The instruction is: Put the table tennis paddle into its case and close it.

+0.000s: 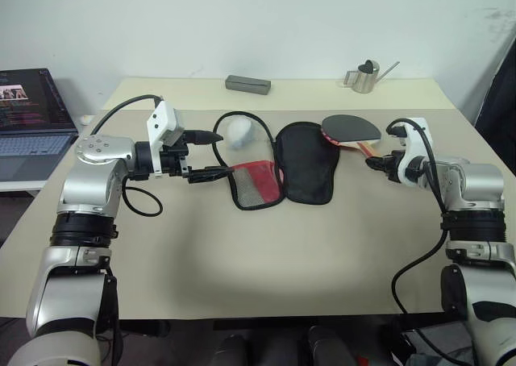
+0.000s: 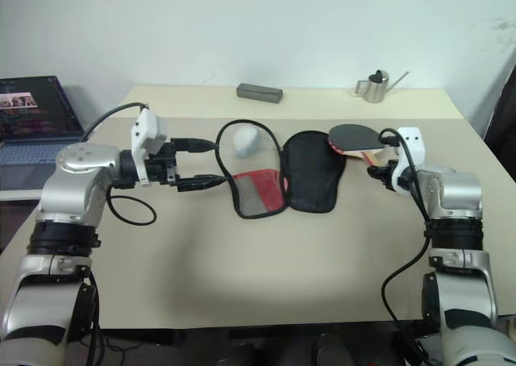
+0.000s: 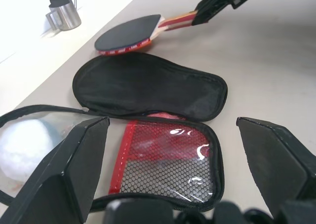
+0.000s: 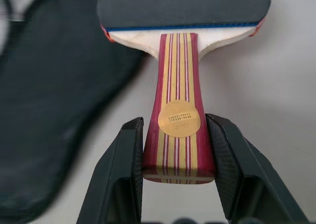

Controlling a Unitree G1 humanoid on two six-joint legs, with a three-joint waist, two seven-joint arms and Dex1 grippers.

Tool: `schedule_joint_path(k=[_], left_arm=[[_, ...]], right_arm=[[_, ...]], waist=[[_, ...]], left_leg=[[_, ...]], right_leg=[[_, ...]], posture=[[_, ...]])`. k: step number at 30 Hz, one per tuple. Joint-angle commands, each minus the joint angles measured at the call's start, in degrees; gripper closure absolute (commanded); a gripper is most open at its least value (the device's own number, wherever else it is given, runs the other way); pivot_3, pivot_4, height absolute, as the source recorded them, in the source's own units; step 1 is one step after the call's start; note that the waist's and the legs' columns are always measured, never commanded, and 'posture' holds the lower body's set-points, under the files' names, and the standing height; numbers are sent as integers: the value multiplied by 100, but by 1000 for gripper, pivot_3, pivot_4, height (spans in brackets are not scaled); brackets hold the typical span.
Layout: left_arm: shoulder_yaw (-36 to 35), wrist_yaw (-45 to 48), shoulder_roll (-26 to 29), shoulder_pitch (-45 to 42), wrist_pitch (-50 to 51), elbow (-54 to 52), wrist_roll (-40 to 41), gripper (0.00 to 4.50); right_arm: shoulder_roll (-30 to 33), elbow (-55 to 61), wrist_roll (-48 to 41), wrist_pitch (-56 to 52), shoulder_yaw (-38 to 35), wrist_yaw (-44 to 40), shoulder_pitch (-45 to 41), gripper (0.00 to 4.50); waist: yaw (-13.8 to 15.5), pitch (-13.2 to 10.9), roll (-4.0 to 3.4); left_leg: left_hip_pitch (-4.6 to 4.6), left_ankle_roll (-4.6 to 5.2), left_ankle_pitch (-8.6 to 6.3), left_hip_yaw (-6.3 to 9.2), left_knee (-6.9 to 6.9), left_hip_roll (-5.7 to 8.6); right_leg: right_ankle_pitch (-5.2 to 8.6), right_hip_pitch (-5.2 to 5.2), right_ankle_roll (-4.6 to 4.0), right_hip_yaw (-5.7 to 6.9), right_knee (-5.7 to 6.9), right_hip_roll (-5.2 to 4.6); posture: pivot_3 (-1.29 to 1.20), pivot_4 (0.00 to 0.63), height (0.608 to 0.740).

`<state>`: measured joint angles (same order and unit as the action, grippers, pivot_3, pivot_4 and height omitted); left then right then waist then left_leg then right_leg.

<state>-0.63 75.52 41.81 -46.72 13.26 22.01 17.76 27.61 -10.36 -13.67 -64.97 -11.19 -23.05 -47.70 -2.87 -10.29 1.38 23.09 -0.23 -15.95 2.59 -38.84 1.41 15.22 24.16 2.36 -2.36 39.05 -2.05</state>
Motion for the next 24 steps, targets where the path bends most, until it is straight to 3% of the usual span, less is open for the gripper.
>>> schedule_joint_path(k=[1,10,24], left_arm=[[-107,-17,11,-135,-86,-99,61,0],[-96,-3,-45,-205,-166,27,32,0],[-104,-13,-58,-227,-190,48,49,0]], right_arm=[[-249,1108,-292,-533,-446,374,-45,2982],[-1062,2545,-529,-1553,-431,926,367,2983],[-2002,2560,-343,-1401,-165,1574,281,2984]], waist=[[0,0,0],[2,0,0],[-35,0,0]], left_leg=[[0,0,0,1,0,0],[0,0,0,4,1,0],[-5,0,0,4,1,2]], right_leg=[[0,0,0,1,0,0],[0,0,0,2,0,1],[0,-1,0,2,4,2]], posture=[[0,150,740],[0,150,740],[0,150,740]])
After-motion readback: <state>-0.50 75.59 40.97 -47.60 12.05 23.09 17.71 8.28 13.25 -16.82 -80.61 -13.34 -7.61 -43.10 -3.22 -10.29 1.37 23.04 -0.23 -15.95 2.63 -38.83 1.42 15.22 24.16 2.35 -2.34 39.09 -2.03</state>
